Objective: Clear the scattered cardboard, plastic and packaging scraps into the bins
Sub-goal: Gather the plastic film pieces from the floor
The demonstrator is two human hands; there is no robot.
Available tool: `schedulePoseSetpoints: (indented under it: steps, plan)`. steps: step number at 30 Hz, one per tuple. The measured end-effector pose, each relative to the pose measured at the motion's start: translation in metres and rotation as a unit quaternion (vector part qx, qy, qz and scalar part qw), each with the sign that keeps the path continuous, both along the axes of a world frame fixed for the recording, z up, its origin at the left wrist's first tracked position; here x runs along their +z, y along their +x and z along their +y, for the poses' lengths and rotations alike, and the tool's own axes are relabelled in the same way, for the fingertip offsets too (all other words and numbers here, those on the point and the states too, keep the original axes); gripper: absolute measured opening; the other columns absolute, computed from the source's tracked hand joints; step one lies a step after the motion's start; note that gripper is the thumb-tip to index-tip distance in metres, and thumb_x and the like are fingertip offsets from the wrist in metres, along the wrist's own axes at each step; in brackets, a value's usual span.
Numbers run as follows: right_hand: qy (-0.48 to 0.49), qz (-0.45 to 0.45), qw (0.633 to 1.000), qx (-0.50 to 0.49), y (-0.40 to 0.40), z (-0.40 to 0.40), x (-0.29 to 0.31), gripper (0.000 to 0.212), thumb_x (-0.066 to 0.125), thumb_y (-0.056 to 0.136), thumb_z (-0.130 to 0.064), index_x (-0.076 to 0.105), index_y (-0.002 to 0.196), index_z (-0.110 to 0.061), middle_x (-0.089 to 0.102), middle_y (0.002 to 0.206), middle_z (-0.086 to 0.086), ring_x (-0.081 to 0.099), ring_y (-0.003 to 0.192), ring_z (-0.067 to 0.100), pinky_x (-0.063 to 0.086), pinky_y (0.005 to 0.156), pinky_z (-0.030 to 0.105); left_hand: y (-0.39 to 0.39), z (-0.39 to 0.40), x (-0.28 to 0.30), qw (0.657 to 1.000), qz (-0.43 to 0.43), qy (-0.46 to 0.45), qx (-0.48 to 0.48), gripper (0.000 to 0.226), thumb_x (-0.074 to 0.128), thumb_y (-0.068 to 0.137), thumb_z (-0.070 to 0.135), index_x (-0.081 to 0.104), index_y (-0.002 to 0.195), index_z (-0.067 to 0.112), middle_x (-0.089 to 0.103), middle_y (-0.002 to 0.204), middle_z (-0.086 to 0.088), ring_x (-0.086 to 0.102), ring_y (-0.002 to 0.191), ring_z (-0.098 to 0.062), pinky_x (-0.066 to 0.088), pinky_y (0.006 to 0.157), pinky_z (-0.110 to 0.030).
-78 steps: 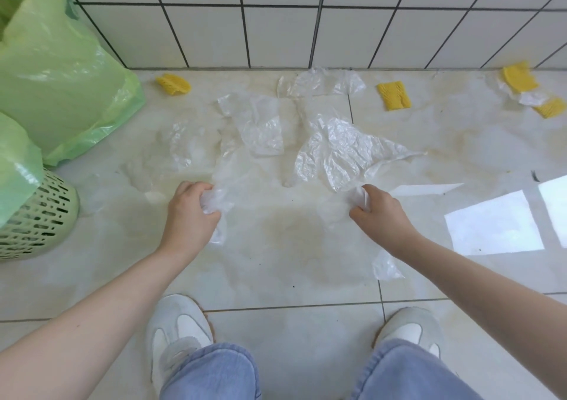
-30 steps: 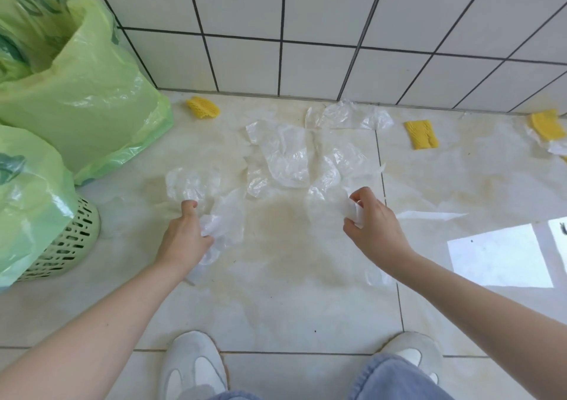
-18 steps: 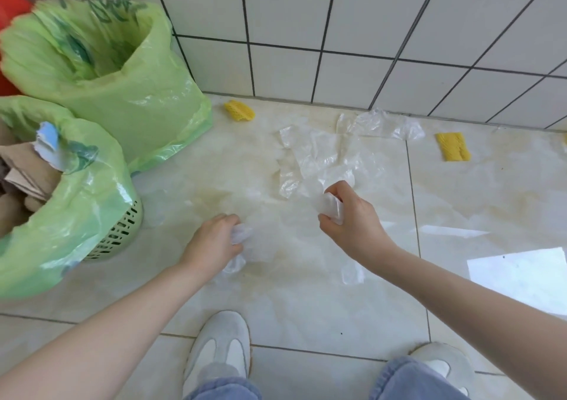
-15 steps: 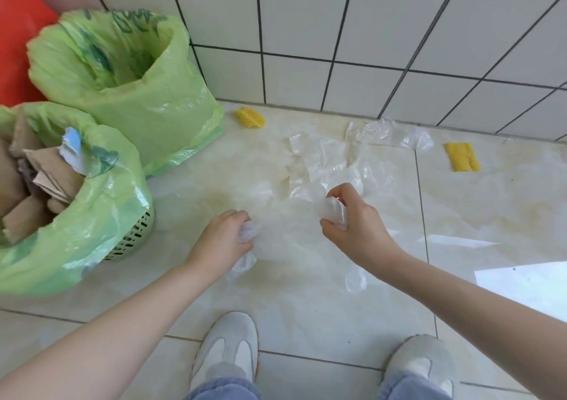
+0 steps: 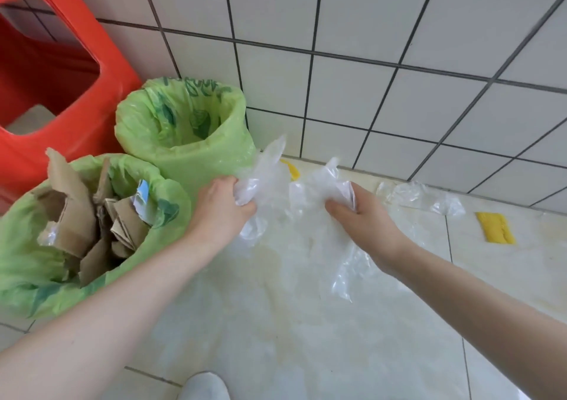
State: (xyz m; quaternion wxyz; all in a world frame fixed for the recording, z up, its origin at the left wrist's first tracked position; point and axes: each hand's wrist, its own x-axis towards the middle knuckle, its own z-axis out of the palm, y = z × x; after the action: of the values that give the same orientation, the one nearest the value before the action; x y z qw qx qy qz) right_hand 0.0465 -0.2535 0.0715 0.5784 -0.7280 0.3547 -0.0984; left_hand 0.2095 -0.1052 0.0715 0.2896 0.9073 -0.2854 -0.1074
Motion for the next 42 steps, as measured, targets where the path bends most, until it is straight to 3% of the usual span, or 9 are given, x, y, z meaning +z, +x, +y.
schedulePoseSetpoints:
  steps: [9,14,17,22,26,28,33,37,42]
  plan:
    - [0.151,-0.107,0.982,-0.035,0.122,-0.005,0.049,0.022,0.046,0.091,-0.005,0.060,0.109,-0.005,0.057,0.123,0.029,0.056,0.113,0.045,0.042,0.092,0.067,0.095,-0.003,0.076,0.988,0.067,-0.087,0.105,0.012,0.068,0.080,0.018,0.064,0.091,0.015,0.062,0.076,0.000,0.060,0.069,-0.019,0.046,0.059,-0.026]
    - [0.187,-0.122,0.974,-0.035,0.184,0.003,0.052,0.016,0.045,0.092,-0.003,0.057,0.097,-0.011,0.064,0.110,0.021,0.062,0.109,0.038,0.052,0.090,0.052,0.134,0.000,0.070,0.972,0.126,-0.087,0.179,0.056,0.071,0.054,0.033,0.067,0.105,0.011,0.069,0.099,-0.011,0.068,0.086,-0.031,0.058,0.079,-0.045]
    - [0.175,-0.127,0.976,-0.030,0.219,0.008,0.054,0.014,0.046,0.091,-0.003,0.056,0.098,-0.009,0.064,0.104,0.020,0.063,0.107,0.040,0.050,0.088,0.061,0.150,-0.003,0.066,0.963,0.162,-0.097,0.194,0.045,0.075,0.067,0.023,0.065,0.108,0.007,0.067,0.093,-0.009,0.066,0.079,-0.027,0.056,0.067,-0.035]
    - [0.148,-0.134,0.979,-0.046,0.275,0.015,0.051,0.017,0.048,0.089,-0.003,0.051,0.077,-0.015,0.060,0.084,0.012,0.065,0.089,0.034,0.053,0.084,0.053,0.175,-0.007,0.056,0.957,0.169,-0.093,0.216,0.053,0.075,0.059,0.033,0.067,0.107,0.012,0.070,0.100,-0.010,0.068,0.087,-0.030,0.057,0.083,-0.046]
    - [0.035,-0.063,0.997,0.011,0.305,0.018,0.035,0.010,0.047,0.090,-0.010,0.055,0.091,-0.004,0.054,0.079,0.011,0.059,0.082,0.029,0.049,0.068,0.034,0.180,-0.016,0.046,0.947,0.160,-0.085,0.266,0.026,0.047,0.093,0.013,0.059,0.115,0.004,0.062,0.101,-0.012,0.059,0.102,-0.031,0.050,0.085,-0.036]
    - [-0.110,0.000,0.990,0.084,0.310,0.018,0.030,0.016,0.046,0.094,-0.015,0.050,0.081,-0.007,0.047,0.070,0.003,0.050,0.078,0.023,0.040,0.062,0.027,0.176,0.000,0.040,0.951,0.177,-0.081,0.240,0.022,0.030,0.100,0.010,0.052,0.098,0.011,0.047,0.088,-0.005,0.052,0.086,-0.021,0.044,0.075,-0.027]
    - [-0.398,0.098,0.872,0.268,0.314,0.021,0.008,0.026,0.050,0.095,-0.018,0.050,0.119,-0.008,0.053,0.095,0.006,0.053,0.089,0.021,0.041,0.071,0.029,0.192,-0.015,0.036,0.930,0.302,0.033,0.208,0.013,0.041,0.100,0.010,0.051,0.092,0.008,0.050,0.078,-0.007,0.054,0.058,-0.019,0.048,0.047,-0.020]
    - [-0.478,0.182,0.797,0.320,0.317,0.025,0.000,0.033,0.053,0.091,-0.007,0.051,0.124,-0.010,0.057,0.116,0.011,0.049,0.116,0.030,0.045,0.084,0.036,0.207,-0.012,0.042,0.932,0.304,0.042,0.192,0.051,0.054,0.088,0.019,0.043,0.137,0.006,0.051,0.135,-0.016,0.057,0.115,-0.031,0.050,0.088,-0.040]
    - [-0.481,0.218,0.773,0.350,0.320,0.021,0.001,0.034,0.056,0.092,-0.015,0.051,0.125,-0.009,0.059,0.112,0.008,0.058,0.098,0.028,0.045,0.074,0.034,0.210,-0.010,0.030,0.950,0.267,0.165,0.010,0.073,0.068,0.084,0.019,0.031,0.146,0.025,0.036,0.148,-0.003,0.047,0.126,-0.025,0.048,0.092,-0.037]
